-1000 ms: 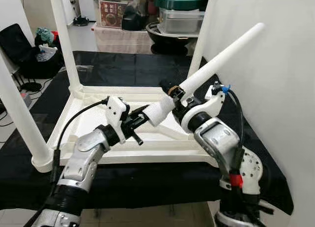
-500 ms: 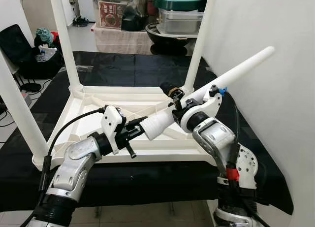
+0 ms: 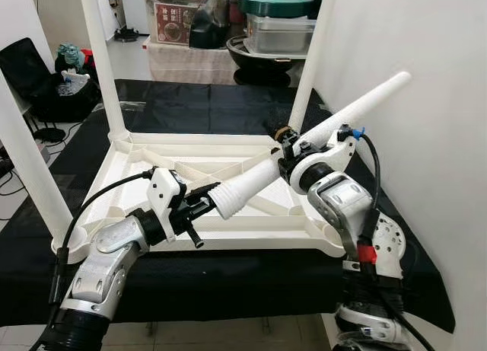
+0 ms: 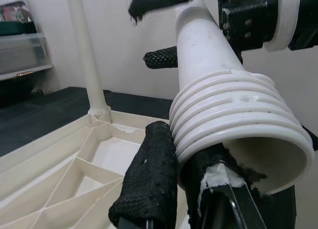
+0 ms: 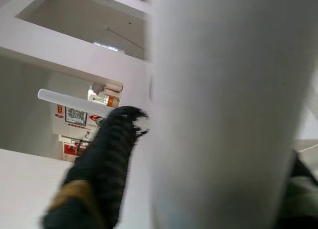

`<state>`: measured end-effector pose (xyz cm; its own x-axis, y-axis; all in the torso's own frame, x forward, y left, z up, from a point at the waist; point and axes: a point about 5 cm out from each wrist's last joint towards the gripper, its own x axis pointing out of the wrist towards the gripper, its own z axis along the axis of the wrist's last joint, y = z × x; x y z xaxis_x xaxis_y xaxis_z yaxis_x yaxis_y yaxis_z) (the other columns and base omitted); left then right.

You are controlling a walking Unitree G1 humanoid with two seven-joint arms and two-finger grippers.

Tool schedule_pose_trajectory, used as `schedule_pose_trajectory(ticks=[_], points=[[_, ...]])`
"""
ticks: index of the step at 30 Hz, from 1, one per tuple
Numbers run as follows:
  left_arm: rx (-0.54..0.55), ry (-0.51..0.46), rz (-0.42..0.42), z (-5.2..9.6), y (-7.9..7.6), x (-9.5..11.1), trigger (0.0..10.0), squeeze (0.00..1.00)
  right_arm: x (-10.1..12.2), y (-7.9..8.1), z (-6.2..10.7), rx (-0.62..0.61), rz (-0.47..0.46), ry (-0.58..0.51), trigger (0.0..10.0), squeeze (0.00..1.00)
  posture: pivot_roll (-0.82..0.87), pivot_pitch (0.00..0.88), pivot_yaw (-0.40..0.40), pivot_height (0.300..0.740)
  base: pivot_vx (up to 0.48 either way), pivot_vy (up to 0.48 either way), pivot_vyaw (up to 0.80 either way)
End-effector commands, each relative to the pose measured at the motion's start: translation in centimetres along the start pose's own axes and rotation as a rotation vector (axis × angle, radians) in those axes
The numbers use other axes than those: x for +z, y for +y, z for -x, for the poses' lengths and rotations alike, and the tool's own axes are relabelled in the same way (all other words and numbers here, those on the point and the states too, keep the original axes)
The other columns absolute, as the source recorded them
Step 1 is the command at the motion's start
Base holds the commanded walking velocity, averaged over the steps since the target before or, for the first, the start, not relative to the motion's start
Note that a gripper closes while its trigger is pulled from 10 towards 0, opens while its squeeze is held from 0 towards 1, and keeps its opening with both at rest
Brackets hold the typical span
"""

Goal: Building children table

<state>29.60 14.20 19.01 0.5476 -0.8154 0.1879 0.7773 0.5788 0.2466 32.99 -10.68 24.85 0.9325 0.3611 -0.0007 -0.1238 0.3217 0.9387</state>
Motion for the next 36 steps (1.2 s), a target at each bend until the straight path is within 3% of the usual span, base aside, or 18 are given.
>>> schedule_pose_trajectory(ticks=[1,19,20,21,25,26,31,32,33,34,35,36], points=[[-0.078,0.024,0.016,-0.3,-0.9,-0.4,0.0,0.00,0.1,0.8,0.0,0.050,-0.003,-0.004,0.0,0.00,0.07,0.000,-0.092,0.740,0.000,0.000,0.00],[-0.158,0.071,-0.021,0.7,-1.1,-0.7,0.0,0.00,-0.5,0.4,0.4,0.073,0.033,0.042,0.0,0.00,0.07,0.000,-0.091,0.740,0.000,0.000,0.00],[-0.152,0.076,-0.023,0.7,-1.0,-0.7,1.3,0.35,-0.3,0.3,0.4,0.068,0.036,0.036,0.0,0.00,0.07,0.000,-0.092,0.740,0.000,0.000,0.00],[-0.135,0.071,-0.020,0.7,-0.8,-0.7,7.1,1.00,-0.1,0.2,0.4,0.064,0.039,0.026,0.0,0.00,0.07,0.000,-0.092,0.740,0.000,0.000,0.00],[-0.135,0.071,-0.020,0.7,-0.8,-0.7,7.1,1.00,-0.1,0.2,0.4,0.064,0.039,0.026,0.0,0.00,0.07,0.000,-0.092,0.740,0.000,0.000,0.00],[-0.126,0.057,0.001,0.7,-0.7,-0.6,10.0,1.00,0.3,0.1,0.5,0.061,0.044,0.012,0.0,0.00,0.07,0.000,-0.088,0.740,0.000,0.000,0.00],[-0.098,0.032,0.031,0.6,-0.5,-0.3,10.0,1.00,1.3,-0.3,0.4,0.038,0.074,-0.037,0.0,0.00,0.07,0.000,-0.087,0.740,0.000,0.000,0.00],[-0.067,0.013,0.050,0.6,-0.3,0.0,10.0,1.00,3.1,-0.8,0.4,0.005,0.099,-0.101,0.0,0.00,0.07,0.000,-0.088,0.740,0.000,0.000,0.00],[-0.067,0.013,0.050,0.6,-0.3,0.0,10.0,1.00,3.1,-0.8,0.4,0.005,0.099,-0.101,0.0,0.00,0.07,0.000,-0.088,0.740,0.000,0.000,0.00],[-0.031,0.004,0.060,0.7,0.0,0.1,10.0,1.00,5.0,-1.2,0.6,-0.020,0.114,-0.164,0.0,0.00,0.07,0.000,-0.088,0.740,0.000,0.000,0.00],[-0.031,0.004,0.060,0.7,0.0,0.1,10.0,1.00,5.0,-1.2,0.6,-0.020,0.114,-0.164,0.0,0.00,0.07,0.000,-0.088,0.740,0.000,0.000,0.00],[0.008,0.002,0.058,0.9,0.3,0.1,10.0,1.00,7.0,-1.5,0.9,-0.039,0.123,-0.225,0.0,0.00,0.07,0.000,-0.087,0.740,0.000,0.000,0.00]])
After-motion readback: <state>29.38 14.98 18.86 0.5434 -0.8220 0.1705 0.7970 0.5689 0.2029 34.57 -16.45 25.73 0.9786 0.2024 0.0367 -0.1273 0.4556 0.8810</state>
